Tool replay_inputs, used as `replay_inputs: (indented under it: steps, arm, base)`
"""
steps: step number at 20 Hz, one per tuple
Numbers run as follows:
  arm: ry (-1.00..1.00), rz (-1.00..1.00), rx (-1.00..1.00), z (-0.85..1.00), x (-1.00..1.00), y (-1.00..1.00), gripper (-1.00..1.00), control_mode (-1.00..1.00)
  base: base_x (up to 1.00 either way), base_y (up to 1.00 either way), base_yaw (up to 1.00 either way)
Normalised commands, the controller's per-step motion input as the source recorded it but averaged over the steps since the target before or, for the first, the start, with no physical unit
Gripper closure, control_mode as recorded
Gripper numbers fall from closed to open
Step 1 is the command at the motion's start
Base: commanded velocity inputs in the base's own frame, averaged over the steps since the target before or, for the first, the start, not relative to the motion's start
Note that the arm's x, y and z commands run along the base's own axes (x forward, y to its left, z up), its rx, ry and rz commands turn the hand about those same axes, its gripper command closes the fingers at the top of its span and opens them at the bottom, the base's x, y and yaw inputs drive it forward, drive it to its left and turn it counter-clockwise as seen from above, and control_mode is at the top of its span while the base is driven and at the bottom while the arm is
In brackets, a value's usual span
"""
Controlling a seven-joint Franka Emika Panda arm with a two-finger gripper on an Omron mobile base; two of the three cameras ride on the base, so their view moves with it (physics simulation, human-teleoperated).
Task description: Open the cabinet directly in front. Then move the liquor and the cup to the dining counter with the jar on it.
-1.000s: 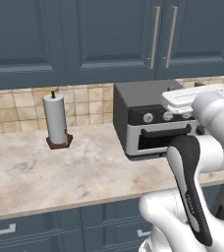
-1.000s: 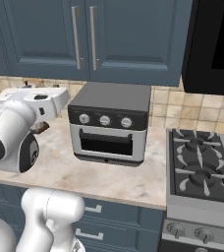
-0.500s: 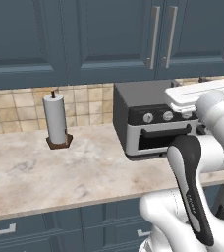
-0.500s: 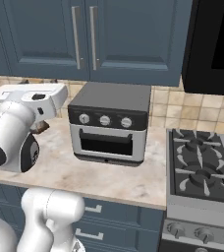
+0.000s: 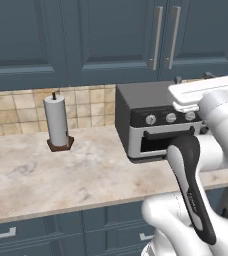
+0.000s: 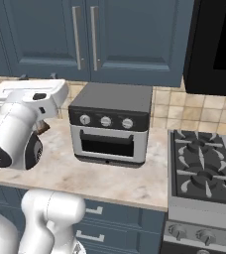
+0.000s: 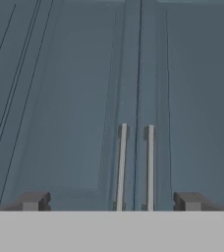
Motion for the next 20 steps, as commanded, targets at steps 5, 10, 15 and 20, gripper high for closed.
replay_inputs:
  steps: [5, 10, 15, 20]
  arm:
    - [-0.14, 0.00, 0.00, 0.07, 0.24, 0.00, -1.00, -1.00]
    - [-0.06, 0.00, 0.00, 0.10, 0.49, 0.00, -1.00, -1.00]
    - [0.00, 0.00, 0.00, 0.13, 0.62, 0.00, -1.00, -1.00]
    - [0.00, 0.00, 0.00, 0.00, 0.46, 0.00, -1.00, -1.00]
  base:
    - [0.00, 0.00, 0.00]
    - [0.00, 0.00, 0.00]
    - [0.00, 0.00, 0.00]
    - [0.00, 0.00, 0.00]
